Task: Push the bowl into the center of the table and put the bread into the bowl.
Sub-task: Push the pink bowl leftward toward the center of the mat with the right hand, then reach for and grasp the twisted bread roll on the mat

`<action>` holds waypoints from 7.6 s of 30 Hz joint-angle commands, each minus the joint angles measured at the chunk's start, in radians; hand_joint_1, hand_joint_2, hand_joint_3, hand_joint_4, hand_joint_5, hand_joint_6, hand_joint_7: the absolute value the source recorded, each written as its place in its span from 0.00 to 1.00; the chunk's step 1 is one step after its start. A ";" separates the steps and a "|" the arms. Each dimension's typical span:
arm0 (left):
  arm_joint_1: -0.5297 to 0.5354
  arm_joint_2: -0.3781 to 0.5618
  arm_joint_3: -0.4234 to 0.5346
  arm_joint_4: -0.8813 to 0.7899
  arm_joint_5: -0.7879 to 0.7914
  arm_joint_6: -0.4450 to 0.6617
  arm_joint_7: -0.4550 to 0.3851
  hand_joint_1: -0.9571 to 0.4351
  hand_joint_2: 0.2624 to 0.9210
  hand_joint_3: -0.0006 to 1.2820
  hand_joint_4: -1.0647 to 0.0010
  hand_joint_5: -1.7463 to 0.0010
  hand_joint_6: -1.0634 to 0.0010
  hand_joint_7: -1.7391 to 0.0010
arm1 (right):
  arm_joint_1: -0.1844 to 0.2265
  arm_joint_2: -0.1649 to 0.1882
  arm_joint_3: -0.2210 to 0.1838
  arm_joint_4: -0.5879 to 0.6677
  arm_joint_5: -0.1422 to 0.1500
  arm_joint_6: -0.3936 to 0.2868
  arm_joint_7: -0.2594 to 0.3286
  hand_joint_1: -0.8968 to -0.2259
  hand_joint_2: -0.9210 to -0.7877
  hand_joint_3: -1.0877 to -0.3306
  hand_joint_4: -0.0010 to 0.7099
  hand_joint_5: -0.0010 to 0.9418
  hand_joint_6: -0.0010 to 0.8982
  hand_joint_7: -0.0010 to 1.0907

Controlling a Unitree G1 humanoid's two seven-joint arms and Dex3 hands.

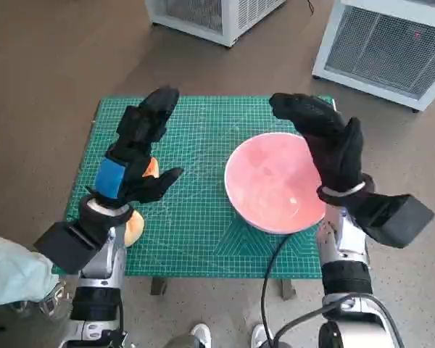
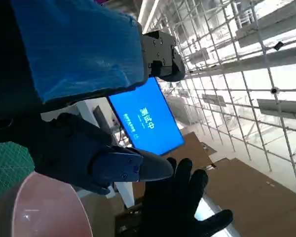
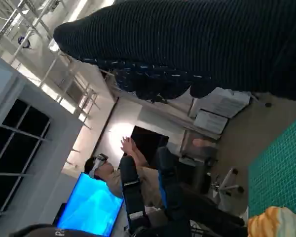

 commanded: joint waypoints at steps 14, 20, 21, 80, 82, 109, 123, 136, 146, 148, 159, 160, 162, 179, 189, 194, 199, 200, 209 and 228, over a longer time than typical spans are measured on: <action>-0.024 0.002 0.003 -0.002 -0.007 0.002 -0.003 0.23 1.00 0.23 0.83 1.00 0.98 0.71 | 0.017 -0.005 0.003 -0.010 0.007 0.024 0.022 0.28 0.00 0.49 0.26 0.00 0.00 0.54; -0.022 -0.001 -0.001 -0.011 -0.004 0.006 0.001 0.23 1.00 0.23 0.83 1.00 0.98 0.71 | 0.020 -0.008 0.000 -0.012 0.009 0.021 0.031 0.29 0.00 0.49 0.27 0.00 0.00 0.54; -0.022 -0.001 -0.002 -0.013 -0.003 0.007 0.001 0.24 1.00 0.23 0.83 1.00 0.98 0.71 | 0.020 -0.009 -0.001 -0.012 0.009 0.020 0.032 0.30 0.00 0.49 0.27 0.00 0.00 0.54; -0.002 0.002 0.005 -0.029 -0.006 0.017 0.002 0.23 1.00 0.24 0.83 1.00 0.97 0.69 | -0.036 -0.145 -0.166 0.566 -0.173 0.161 -0.493 0.48 0.00 0.26 0.20 0.00 0.00 0.48; 0.001 0.004 0.006 -0.032 -0.007 0.017 0.001 0.23 1.00 0.24 0.83 1.00 0.97 0.69 | -0.035 -0.137 -0.175 0.572 -0.171 0.186 -0.495 0.49 0.00 0.26 0.21 0.00 0.01 0.48; 0.045 0.022 0.027 -0.097 -0.015 0.050 -0.001 0.22 1.00 0.24 0.83 1.00 0.97 0.70 | -0.105 0.001 -0.266 0.586 -0.125 0.316 -0.418 0.51 0.00 0.31 0.25 0.01 0.04 0.47; 0.097 0.035 0.041 -0.178 0.002 0.077 0.023 0.26 1.00 0.24 0.83 1.00 0.98 0.71 | -0.164 0.055 -0.233 0.594 -0.174 0.345 -0.463 0.49 0.00 0.33 0.25 0.00 0.10 0.44; 0.145 0.046 0.054 -0.247 0.007 0.105 0.056 0.25 1.00 0.24 0.83 1.00 0.98 0.71 | -0.203 0.104 -0.237 0.602 -0.183 0.392 -0.456 0.47 0.00 0.33 0.25 0.00 0.13 0.38; 0.185 0.040 0.055 -0.308 0.021 0.138 0.091 0.24 1.00 0.24 0.82 1.00 0.98 0.70 | -0.229 0.124 -0.244 0.604 -0.183 0.427 -0.438 0.50 0.00 0.34 0.28 0.01 0.18 0.35; 0.192 0.039 0.054 -0.318 0.024 0.143 0.097 0.25 1.00 0.24 0.82 1.00 0.98 0.69 | -0.232 0.124 -0.243 0.604 -0.185 0.429 -0.435 0.51 0.00 0.35 0.28 0.01 0.19 0.35; 0.209 0.038 0.055 -0.338 0.026 0.160 0.117 0.26 1.00 0.24 0.82 1.00 0.99 0.68 | -0.246 0.096 -0.239 0.599 -0.195 0.426 -0.416 0.52 0.00 0.35 0.27 0.00 0.20 0.34; 0.209 0.037 0.055 -0.338 0.026 0.161 0.119 0.26 1.00 0.24 0.82 1.00 1.00 0.68 | -0.247 0.092 -0.239 0.597 -0.195 0.421 -0.412 0.52 0.00 0.35 0.27 0.00 0.20 0.34; 0.207 0.035 0.054 -0.336 0.027 0.161 0.121 0.26 1.00 0.24 0.82 1.00 1.00 0.67 | -0.250 0.085 -0.239 0.594 -0.195 0.412 -0.404 0.52 0.00 0.35 0.27 0.00 0.20 0.34; 0.160 0.014 0.040 -0.276 0.038 0.137 0.129 0.25 1.00 0.24 0.82 1.00 1.00 0.67 | -0.234 0.041 -0.203 0.525 -0.192 0.118 -0.208 0.39 0.00 0.41 0.28 0.01 0.11 0.46; 0.117 -0.008 0.018 -0.210 0.055 0.094 0.130 0.26 1.00 0.24 0.82 1.00 1.00 0.67 | -0.186 0.026 -0.173 0.435 -0.155 -0.067 -0.008 0.35 0.00 0.39 0.31 0.01 0.03 0.61; 0.090 -0.009 0.011 -0.174 0.044 0.075 0.115 0.24 1.00 0.23 0.82 1.00 0.98 0.70 | -0.161 0.023 -0.160 0.377 -0.111 -0.112 0.077 0.31 0.00 0.40 0.31 0.00 0.01 0.63; 0.063 -0.005 0.006 -0.152 0.031 0.066 0.091 0.24 1.00 0.23 0.82 1.00 0.97 0.70 | -0.129 0.030 -0.145 0.303 -0.061 -0.123 0.132 0.30 0.00 0.41 0.29 0.00 0.00 0.60; 0.059 -0.004 0.006 -0.150 0.028 0.066 0.087 0.24 1.00 0.23 0.82 1.00 0.97 0.71 | -0.124 0.032 -0.141 0.291 -0.055 -0.122 0.136 0.31 0.00 0.41 0.29 0.00 0.00 0.60; 0.027 0.010 0.003 -0.149 0.008 0.075 0.040 0.24 1.00 0.23 0.82 1.00 0.96 0.72 | -0.082 0.042 -0.099 0.184 -0.017 -0.090 0.149 0.32 0.00 0.42 0.28 0.00 0.00 0.58; -0.015 0.106 0.054 -0.080 -0.001 0.033 -0.031 0.27 1.00 0.18 0.82 1.00 0.94 0.72 | -0.070 0.038 -0.065 0.151 -0.009 -0.077 0.131 0.28 0.00 0.46 0.28 0.00 0.00 0.57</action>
